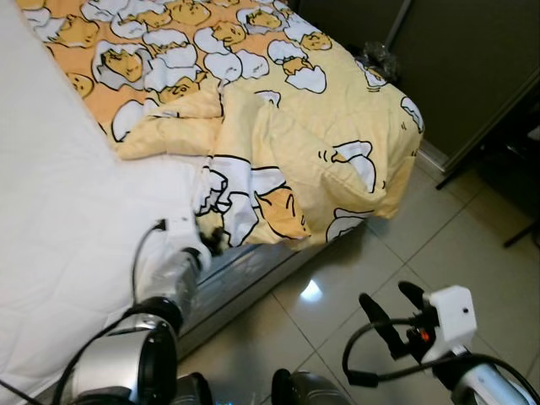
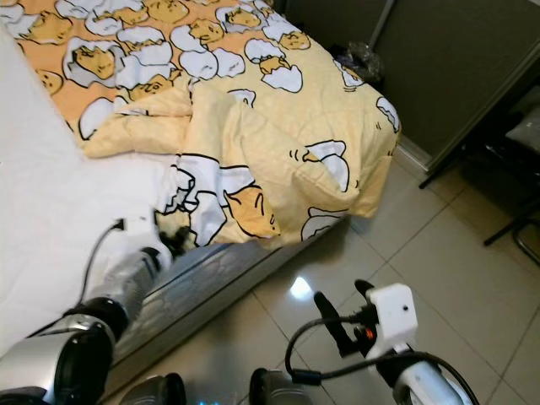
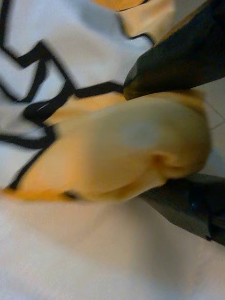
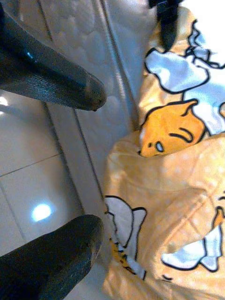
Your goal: Clean up the room
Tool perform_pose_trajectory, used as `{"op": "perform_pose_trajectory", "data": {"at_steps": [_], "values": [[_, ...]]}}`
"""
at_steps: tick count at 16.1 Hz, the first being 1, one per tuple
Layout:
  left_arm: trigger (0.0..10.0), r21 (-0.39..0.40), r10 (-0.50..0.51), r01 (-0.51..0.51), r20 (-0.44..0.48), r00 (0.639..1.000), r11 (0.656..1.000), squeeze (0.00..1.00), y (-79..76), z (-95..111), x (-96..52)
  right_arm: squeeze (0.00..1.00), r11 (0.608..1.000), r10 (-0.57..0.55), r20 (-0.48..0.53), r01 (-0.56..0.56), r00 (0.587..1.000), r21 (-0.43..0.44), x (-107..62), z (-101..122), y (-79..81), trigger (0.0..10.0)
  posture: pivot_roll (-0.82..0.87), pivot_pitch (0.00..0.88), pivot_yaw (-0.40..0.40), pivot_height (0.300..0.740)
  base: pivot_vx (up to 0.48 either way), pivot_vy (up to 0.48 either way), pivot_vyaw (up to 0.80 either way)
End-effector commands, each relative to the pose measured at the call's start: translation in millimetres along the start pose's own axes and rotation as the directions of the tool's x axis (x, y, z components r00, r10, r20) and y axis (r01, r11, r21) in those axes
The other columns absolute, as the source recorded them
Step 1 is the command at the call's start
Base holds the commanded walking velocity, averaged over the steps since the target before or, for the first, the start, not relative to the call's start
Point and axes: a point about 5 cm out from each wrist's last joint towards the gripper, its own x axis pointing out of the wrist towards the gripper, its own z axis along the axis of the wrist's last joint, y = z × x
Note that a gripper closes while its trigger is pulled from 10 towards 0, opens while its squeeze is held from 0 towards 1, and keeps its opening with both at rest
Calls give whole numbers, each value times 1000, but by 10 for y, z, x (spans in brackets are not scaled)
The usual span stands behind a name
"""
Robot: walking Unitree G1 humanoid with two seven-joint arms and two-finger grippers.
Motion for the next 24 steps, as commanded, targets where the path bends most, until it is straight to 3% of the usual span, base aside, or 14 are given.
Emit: {"op": "perform_pose_trajectory", "data": {"at_steps": [1,2,6,10,24], "values": [[0,8,-24,24,-57,998,1000,0,-47,-136,-13,12,1000,-12,-20,12,1000,-2,-19,-44,-37,10000,-353,110,-89,740,0,0,0],[0,54,-32,35,-58,998,998,0,-13,-148,-26,16,1000,-14,8,14,1000,-2,100,-7,-73,10000,-316,79,-83,740,0,0,0],[0,140,-51,61,-71,996,988,0,119,-230,-88,16,1000,2,45,-2,999,-8,312,65,-90,10000,-262,45,-79,740,0,0,0],[0,22,-86,87,-23,996,996,0,181,-206,-114,12,1000,21,59,-21,998,-9,396,73,-78,10000,-239,24,-80,740,0,0,0],[0,22,-86,87,-23,996,996,0,181,-206,-114,12,1000,21,59,-21,998,-9,396,73,-78,10000,-239,24,-80,740,0,0,0]]}}
